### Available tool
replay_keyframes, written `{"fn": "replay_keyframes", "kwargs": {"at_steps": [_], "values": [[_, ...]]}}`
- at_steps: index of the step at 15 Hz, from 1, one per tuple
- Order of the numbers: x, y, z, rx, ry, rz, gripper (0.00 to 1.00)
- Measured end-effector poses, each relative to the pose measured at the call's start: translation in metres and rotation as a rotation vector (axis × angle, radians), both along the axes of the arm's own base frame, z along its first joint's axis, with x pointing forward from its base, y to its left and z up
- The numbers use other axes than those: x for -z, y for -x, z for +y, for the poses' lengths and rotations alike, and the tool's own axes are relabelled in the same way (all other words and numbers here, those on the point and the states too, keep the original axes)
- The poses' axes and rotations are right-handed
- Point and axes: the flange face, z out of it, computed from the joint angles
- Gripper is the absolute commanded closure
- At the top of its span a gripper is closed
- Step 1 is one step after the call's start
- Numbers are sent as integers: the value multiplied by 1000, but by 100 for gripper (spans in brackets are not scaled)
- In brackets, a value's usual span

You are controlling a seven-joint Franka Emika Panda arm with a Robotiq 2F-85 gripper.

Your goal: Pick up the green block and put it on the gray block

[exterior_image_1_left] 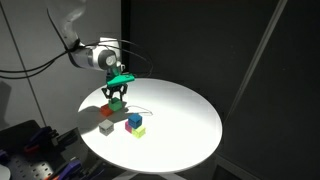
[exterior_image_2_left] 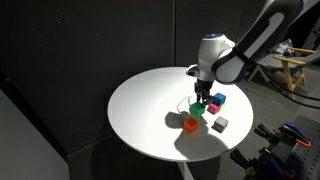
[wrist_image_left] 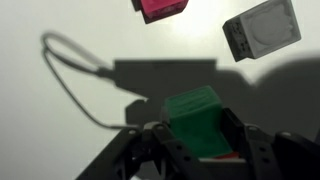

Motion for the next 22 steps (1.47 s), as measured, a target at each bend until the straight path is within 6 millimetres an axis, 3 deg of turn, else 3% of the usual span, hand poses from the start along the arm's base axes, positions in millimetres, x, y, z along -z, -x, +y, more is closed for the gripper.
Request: {"fn": "replay_keyframes", "kwargs": {"at_steps": [8,22], "values": [[-32,23,-6,38,20,-11,71],[-63,63,-38,609,58,-12,71]]}}
